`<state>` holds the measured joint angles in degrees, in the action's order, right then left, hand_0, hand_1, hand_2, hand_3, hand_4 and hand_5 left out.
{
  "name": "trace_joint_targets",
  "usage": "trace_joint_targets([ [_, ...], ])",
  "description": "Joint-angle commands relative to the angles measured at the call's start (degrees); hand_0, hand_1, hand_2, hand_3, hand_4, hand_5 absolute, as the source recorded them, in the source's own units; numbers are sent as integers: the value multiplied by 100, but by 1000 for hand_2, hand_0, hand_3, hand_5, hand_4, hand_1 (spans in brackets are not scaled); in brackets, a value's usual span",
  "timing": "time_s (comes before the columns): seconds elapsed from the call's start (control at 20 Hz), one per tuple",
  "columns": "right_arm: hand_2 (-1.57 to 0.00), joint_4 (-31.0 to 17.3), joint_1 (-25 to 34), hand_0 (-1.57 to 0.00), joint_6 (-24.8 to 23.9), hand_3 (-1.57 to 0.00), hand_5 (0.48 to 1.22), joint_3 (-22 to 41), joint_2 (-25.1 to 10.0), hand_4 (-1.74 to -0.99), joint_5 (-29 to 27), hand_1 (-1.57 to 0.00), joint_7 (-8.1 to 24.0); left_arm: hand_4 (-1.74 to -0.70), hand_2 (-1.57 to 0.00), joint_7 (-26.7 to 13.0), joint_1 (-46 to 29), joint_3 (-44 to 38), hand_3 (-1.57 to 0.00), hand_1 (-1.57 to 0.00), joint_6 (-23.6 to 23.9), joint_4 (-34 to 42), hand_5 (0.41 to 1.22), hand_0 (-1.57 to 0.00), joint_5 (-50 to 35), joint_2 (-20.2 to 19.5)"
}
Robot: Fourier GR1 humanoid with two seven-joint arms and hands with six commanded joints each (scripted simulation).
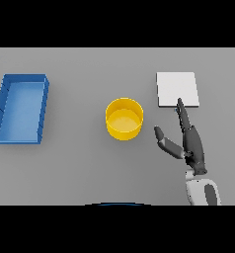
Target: Pick up the red beaker and tilt it to pour out 1 green nut into yellow bowl. Pick up the yellow bowl and place it on the metallic measuring scale.
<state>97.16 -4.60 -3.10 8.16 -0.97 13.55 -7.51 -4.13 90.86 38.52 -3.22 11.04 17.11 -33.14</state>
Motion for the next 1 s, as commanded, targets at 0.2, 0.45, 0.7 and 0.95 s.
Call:
trace_joint_targets([
  [0.2,1,-19,44,1,199,1,657,-8,-122,-1141,-126,1,-54,-1740,-1571,-573,-1064,-490,-1541,-1571,779,29,1221,-1571,-1179,-400],
  [0.45,1,-145,63,1,175,1,687,34,-135,-1181,-21,1,-226,-1741,-1571,-1439,-2150,-857,-1488,-1571,1356,810,1221,-1571,-2275,-718],
  [0.7,1,-68,48,1,138,1,707,60,-196,-1199,98,1,-151,-1741,-1571,-2141,-3540,-912,-1374,-1571,2074,2511,1221,-1571,-3169,-1007],
  [0.95,1,-164,27,1,127,1,696,-13,-249,-1201,71,1,-181,-1741,-1571,-2523,-4710,-823,-1396,-1571,2889,3881,1221,-1571,-3747,-1294],
])
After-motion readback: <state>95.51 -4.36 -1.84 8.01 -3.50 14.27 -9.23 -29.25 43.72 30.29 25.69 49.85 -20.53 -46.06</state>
